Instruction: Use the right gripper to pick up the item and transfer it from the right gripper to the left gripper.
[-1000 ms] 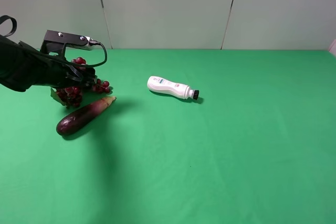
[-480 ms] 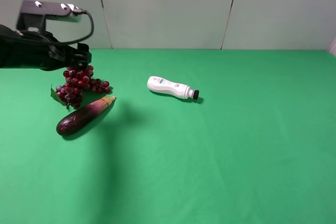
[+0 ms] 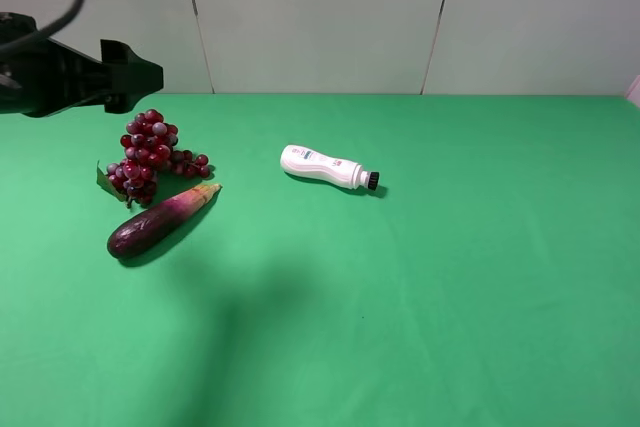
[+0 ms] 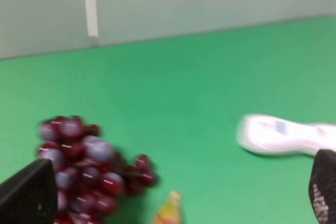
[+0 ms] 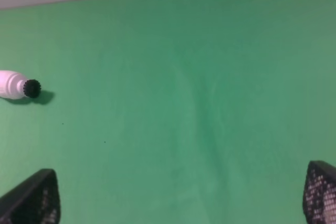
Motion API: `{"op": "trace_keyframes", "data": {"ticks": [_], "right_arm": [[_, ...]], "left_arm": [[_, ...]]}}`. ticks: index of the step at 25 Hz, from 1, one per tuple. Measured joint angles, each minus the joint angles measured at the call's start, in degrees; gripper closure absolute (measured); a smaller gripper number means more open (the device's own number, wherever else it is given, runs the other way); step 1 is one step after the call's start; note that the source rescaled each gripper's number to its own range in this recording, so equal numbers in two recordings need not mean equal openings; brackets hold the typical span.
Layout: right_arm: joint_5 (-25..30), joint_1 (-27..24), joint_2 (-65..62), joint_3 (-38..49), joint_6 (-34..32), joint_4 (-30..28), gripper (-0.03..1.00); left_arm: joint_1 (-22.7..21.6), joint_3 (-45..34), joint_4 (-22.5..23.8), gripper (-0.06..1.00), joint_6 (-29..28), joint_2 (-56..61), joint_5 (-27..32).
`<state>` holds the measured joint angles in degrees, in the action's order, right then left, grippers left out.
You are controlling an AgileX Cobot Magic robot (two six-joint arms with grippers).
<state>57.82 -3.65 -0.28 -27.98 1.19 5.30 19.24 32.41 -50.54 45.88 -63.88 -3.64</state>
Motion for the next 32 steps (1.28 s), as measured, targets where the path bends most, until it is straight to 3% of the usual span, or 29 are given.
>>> {"op": "trace_keyframes", "data": {"ticks": [7, 14, 17, 21, 32], "right_arm": [[0.0, 0.0, 0.0, 0.0, 0.0, 0.0, -0.03], [0.0, 0.0, 0.0, 0.0, 0.0, 0.0, -0.03], [0.1, 0.0, 0.0, 0.0, 0.0, 0.0, -0.03], [0.0, 0.0, 0.0, 0.0, 0.0, 0.0, -0.03], [0.0, 0.0, 0.0, 0.0, 0.0, 0.0, -0.03]], "left_arm": [[0.0, -2.3, 17.3, -0.06, -16.7, 9.4, 11.3], [0.0, -4.4, 40.6, -0.06, -39.8, 19.9, 22.8], [0.0, -4.4, 47.8, -0.06, -48.2, 24.7, 28.8], [0.0, -4.4, 50.5, -0.06, -51.8, 30.5, 35.4], [0.0, -4.4, 51.0, -0.06, -52.1, 50.4, 47.6]]}}
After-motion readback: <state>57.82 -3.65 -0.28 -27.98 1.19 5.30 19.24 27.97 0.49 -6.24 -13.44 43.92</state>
